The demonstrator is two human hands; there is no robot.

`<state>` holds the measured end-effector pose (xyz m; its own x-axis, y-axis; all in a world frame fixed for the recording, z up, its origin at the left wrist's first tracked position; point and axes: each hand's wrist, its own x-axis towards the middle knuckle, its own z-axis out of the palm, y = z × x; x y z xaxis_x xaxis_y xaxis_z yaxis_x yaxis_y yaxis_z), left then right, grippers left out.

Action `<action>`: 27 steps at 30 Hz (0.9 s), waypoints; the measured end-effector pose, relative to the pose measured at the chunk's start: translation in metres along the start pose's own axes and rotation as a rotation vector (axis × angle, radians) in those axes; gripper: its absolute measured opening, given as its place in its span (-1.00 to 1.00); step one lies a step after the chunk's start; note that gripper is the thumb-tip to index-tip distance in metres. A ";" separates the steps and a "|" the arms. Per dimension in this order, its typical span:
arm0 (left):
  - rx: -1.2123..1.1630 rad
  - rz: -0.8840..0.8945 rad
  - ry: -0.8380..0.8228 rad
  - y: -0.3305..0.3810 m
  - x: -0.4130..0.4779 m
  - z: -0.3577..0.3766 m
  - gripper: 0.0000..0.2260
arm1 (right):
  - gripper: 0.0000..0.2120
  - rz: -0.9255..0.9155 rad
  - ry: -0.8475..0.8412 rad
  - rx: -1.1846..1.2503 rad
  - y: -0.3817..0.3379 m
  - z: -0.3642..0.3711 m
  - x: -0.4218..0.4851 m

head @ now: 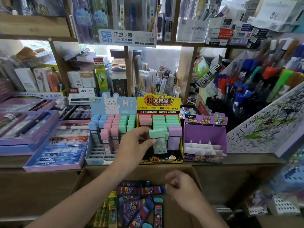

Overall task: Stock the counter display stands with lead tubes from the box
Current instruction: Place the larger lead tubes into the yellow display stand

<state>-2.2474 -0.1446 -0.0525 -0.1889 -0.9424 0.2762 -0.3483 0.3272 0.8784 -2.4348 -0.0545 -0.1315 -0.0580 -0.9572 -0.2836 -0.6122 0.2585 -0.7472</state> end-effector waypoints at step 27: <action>0.120 0.052 0.061 -0.006 -0.005 0.009 -0.78 | -0.83 0.025 -0.009 -0.016 0.002 0.003 0.001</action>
<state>-2.2531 -0.1408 -0.0627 -0.1553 -0.9250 0.3467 -0.4472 0.3788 0.8103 -2.4336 -0.0543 -0.1346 -0.0663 -0.9492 -0.3076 -0.6231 0.2802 -0.7302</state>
